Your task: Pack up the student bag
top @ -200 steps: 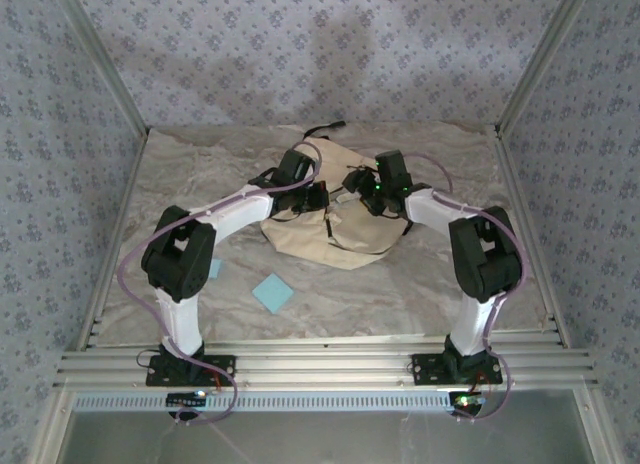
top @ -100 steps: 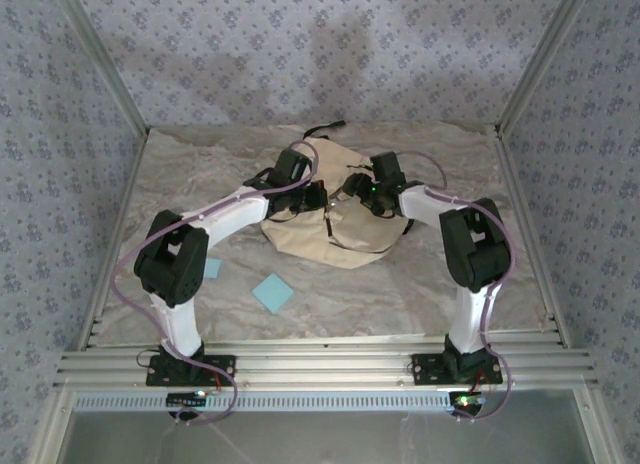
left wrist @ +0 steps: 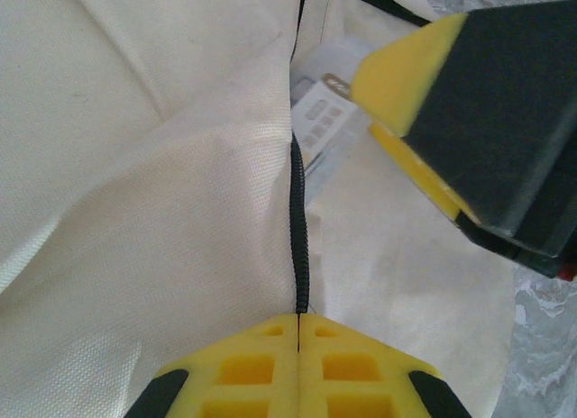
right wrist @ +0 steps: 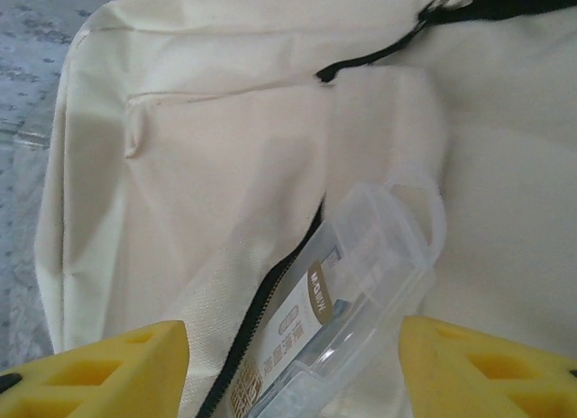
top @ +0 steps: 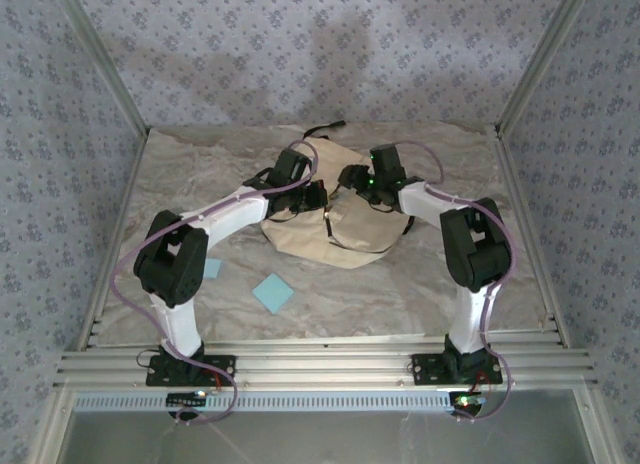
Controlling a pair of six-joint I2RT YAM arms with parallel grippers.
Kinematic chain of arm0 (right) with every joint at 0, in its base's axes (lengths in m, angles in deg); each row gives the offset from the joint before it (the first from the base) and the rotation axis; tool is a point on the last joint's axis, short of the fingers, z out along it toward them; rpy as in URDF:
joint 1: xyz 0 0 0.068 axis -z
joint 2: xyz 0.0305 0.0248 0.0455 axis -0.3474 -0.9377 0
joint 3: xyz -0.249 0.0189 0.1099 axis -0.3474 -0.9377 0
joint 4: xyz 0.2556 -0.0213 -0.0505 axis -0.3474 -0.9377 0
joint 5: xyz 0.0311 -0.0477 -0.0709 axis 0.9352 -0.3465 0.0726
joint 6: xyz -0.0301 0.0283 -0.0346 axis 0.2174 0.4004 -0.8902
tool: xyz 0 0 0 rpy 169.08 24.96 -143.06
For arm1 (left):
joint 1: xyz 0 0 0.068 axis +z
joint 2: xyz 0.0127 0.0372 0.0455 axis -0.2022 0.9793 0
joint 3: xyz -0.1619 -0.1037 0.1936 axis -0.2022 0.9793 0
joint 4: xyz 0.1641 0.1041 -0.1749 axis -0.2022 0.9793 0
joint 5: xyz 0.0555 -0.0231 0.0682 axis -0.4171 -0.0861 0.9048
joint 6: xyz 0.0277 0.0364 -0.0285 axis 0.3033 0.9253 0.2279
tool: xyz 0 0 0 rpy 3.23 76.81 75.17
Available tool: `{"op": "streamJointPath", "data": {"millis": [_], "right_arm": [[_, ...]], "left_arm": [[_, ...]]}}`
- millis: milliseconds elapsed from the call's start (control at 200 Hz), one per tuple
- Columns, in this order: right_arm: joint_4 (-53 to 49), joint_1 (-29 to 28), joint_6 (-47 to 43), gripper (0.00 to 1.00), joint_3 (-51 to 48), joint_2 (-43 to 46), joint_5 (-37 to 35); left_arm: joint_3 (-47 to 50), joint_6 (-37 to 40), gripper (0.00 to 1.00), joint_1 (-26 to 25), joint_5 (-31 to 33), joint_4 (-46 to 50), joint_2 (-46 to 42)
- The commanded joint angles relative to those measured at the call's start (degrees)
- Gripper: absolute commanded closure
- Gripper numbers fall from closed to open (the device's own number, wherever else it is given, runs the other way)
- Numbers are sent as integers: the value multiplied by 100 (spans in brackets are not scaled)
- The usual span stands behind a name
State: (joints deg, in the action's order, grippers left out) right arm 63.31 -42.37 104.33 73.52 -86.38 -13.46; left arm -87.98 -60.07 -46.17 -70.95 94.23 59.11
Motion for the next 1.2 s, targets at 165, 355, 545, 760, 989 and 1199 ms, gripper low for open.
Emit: {"op": "streamJointPath", "data": {"millis": [165, 355, 545, 760, 989, 1199], "right_arm": [[609, -422, 690, 37, 137, -345, 736], [409, -220, 482, 34, -204, 200, 610], [96, 31, 189, 31, -136, 283, 549], [573, -56, 578, 30, 340, -368, 973], [1327, -229, 1373, 26, 460, -917, 1335], [2491, -267, 1975, 24, 650, -1255, 1906]], "left_arm": [[-88, -21, 100, 11, -24, -79, -219], [-82, -20, 100, 20, -15, -122, -230], [-80, -51, 100, 22, -50, -153, -222], [-55, -76, 100, 11, -66, -136, -230], [-85, -87, 100, -30, -109, -138, -187], [-164, -76, 100, -83, -144, -136, -107]]}}
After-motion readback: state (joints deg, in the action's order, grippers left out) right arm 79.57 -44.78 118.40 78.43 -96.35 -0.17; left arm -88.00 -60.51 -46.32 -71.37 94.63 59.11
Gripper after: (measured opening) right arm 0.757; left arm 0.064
